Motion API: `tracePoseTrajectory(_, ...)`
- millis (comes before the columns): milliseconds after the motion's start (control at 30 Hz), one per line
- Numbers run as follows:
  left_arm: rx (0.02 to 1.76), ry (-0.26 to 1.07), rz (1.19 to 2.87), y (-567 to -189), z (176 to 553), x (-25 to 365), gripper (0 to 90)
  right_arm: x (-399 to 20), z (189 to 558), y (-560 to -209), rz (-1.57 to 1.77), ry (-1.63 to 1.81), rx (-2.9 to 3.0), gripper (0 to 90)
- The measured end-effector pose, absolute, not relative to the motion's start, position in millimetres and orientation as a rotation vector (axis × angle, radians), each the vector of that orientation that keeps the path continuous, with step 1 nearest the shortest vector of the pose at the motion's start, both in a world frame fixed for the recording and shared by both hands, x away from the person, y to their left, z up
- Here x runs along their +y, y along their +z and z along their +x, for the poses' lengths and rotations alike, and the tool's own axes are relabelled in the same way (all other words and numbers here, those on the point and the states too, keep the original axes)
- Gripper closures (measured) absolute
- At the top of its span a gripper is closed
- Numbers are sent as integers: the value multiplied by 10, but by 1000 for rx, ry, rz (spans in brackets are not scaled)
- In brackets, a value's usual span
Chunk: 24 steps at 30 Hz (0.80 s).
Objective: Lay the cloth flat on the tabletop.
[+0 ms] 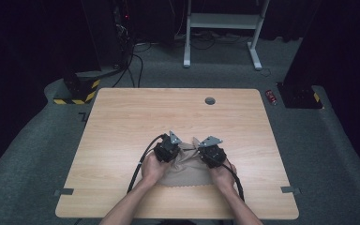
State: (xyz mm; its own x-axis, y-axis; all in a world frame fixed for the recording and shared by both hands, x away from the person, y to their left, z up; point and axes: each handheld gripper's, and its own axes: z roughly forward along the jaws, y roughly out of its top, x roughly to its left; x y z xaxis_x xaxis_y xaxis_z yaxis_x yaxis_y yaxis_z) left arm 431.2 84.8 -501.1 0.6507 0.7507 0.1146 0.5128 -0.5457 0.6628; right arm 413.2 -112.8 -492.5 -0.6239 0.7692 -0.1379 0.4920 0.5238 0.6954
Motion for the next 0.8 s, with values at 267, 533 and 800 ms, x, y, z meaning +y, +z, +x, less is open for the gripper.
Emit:
tracePoseTrajectory(267, 973, 518, 2194, -4799, 4241, 1026, 898, -1413, 4008, -4854, 1070, 945, 2292, 891)
tracePoseTrajectory(533, 951, 511, 2195, -4690, 4096, 1214, 898, -1696, 3847, -4962, 1114, 935, 2303, 891)
tracePoseTrajectory(800, 953, 495, 2217, -4751, 4078, 1249, 899, -1704, 3811, -4958, 1108, 995, 2274, 761)
